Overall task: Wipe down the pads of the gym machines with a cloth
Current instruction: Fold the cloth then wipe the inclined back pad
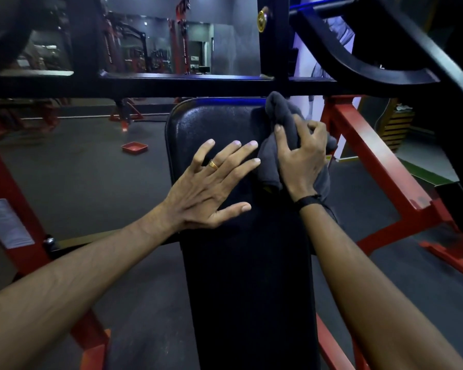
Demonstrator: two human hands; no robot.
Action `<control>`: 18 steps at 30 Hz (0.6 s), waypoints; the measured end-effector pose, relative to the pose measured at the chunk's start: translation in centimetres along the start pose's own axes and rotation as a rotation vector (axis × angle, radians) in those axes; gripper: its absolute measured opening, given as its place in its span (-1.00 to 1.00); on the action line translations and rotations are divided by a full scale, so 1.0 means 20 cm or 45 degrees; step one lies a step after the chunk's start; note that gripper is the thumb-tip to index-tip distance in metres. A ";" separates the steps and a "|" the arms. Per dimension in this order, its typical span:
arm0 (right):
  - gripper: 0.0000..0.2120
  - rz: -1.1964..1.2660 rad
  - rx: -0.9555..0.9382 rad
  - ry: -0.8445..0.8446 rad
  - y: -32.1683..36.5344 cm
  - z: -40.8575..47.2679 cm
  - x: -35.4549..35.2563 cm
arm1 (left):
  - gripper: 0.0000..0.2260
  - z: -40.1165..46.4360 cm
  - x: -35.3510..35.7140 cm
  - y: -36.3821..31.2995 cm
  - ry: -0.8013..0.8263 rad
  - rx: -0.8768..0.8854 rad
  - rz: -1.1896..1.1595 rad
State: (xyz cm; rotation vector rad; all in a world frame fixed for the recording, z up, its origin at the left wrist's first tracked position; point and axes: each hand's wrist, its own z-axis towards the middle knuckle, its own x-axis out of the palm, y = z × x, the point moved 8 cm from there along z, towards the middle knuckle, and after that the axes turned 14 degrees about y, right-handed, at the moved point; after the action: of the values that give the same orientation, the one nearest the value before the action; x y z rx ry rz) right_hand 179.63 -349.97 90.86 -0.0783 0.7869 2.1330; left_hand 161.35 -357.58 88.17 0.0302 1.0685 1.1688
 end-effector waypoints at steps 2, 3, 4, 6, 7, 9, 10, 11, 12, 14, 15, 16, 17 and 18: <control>-0.70 -0.007 0.002 -0.008 -0.02 -0.07 -0.01 | -0.34 0.00 0.00 0.00 -0.009 -0.005 -0.012; -0.70 -0.003 0.000 -0.017 -0.04 -0.11 -0.02 | -0.34 0.00 0.00 0.01 -0.014 -0.005 -0.011; -0.71 -0.001 0.001 -0.024 -0.06 -0.16 -0.03 | -0.35 0.00 -0.01 0.00 -0.020 -0.006 -0.009; -0.72 -0.007 0.010 -0.032 -0.10 -0.25 -0.04 | -0.35 0.00 -0.01 0.01 -0.032 -0.008 0.002; -0.72 -0.021 0.017 -0.034 -0.12 -0.30 -0.05 | -0.35 0.00 -0.01 0.00 -0.032 -0.012 0.005; -0.73 -0.043 0.014 -0.046 -0.15 -0.40 -0.06 | -0.34 0.00 0.00 0.00 -0.024 -0.015 0.020; -0.73 -0.051 0.009 -0.045 -0.16 -0.44 -0.07 | -0.34 0.00 0.00 0.00 -0.020 -0.015 0.026; -0.74 -0.058 0.006 -0.037 -0.18 -0.49 -0.08 | -0.34 0.00 0.00 -0.01 -0.014 -0.013 0.031; -0.74 -0.064 0.008 -0.025 -0.19 -0.53 -0.08 | -0.34 0.00 0.00 -0.01 -0.010 -0.011 0.035; -0.73 -0.077 0.033 0.001 -0.22 -0.62 -0.09 | -0.34 0.00 0.00 -0.01 -0.005 -0.010 0.042; -0.72 -0.083 0.050 0.012 -0.23 -0.66 -0.09 | -0.34 0.00 0.00 -0.01 -0.003 -0.009 0.046; -0.71 -0.089 0.061 0.020 -0.24 -0.71 -0.10 | -0.34 0.00 0.00 -0.01 -0.002 -0.008 0.049; -0.70 -0.100 0.069 0.031 -0.26 -0.77 -0.11 | -0.34 0.00 0.00 -0.01 -0.003 -0.008 0.050; -0.69 -0.113 0.078 0.049 -0.27 -0.82 -0.11 | -0.34 0.00 0.00 -0.01 -0.009 -0.009 0.049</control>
State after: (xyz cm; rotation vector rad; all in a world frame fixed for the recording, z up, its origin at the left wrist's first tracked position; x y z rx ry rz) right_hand 181.55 -358.35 75.65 -0.1202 0.8554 2.0274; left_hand 161.44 -357.63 88.08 0.0498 1.0621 1.2065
